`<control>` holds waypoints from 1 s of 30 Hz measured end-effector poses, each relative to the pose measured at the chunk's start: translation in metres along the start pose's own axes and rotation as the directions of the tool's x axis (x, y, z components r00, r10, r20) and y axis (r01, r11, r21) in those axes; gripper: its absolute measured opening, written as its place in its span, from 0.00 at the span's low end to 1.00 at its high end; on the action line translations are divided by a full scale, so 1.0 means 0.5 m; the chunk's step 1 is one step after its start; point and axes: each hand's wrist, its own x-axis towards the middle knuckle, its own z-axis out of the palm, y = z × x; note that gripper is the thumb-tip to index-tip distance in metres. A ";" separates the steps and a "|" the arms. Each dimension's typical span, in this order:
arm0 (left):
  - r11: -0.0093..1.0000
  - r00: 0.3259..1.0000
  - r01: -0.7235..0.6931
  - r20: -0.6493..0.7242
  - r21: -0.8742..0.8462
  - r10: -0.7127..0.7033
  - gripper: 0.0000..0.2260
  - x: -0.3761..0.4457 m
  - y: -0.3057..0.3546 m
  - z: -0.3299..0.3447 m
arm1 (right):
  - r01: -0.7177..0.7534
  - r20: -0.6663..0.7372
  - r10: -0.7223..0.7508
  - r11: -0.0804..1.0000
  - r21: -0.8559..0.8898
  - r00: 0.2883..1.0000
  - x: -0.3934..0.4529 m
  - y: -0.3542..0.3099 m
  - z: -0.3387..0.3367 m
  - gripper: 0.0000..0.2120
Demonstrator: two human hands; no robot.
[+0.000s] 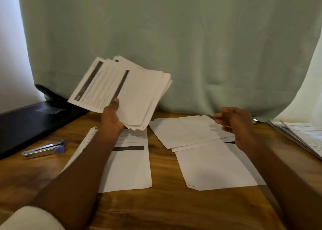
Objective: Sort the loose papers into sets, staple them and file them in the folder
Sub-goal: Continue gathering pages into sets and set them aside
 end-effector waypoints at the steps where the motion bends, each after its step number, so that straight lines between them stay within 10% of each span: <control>1: 0.999 0.998 -0.035 -0.061 -0.003 0.035 0.23 0.004 0.012 -0.012 | 0.042 0.009 -0.041 0.994 -0.097 0.999 -0.004 0.007 0.005 0.08; 5: 0.997 0.970 -0.081 -0.231 -0.018 0.075 0.23 0.019 0.041 -0.032 | 0.470 0.314 -0.357 0.746 -0.471 0.880 -0.043 0.045 0.071 0.10; 9: 0.997 0.957 -0.057 -0.285 -0.042 0.043 0.22 0.020 0.047 -0.038 | 0.679 0.690 -0.229 0.541 -0.496 0.687 -0.097 0.066 0.139 0.15; 14: 0.999 0.957 -0.038 -0.288 -0.033 0.026 0.22 0.013 0.047 -0.039 | 0.642 0.732 -0.034 0.510 -0.573 0.680 -0.110 0.071 0.141 0.24; 22: 0.994 0.972 -0.074 -0.227 -0.079 0.055 0.22 0.004 0.083 -0.039 | 0.714 0.687 -0.269 0.471 -0.518 0.675 -0.199 0.022 0.204 0.19; 30: 0.985 0.987 -0.035 -0.162 -0.170 0.007 0.23 -0.002 0.118 -0.027 | 0.620 0.688 0.098 0.357 -0.699 0.719 -0.278 0.012 0.340 0.49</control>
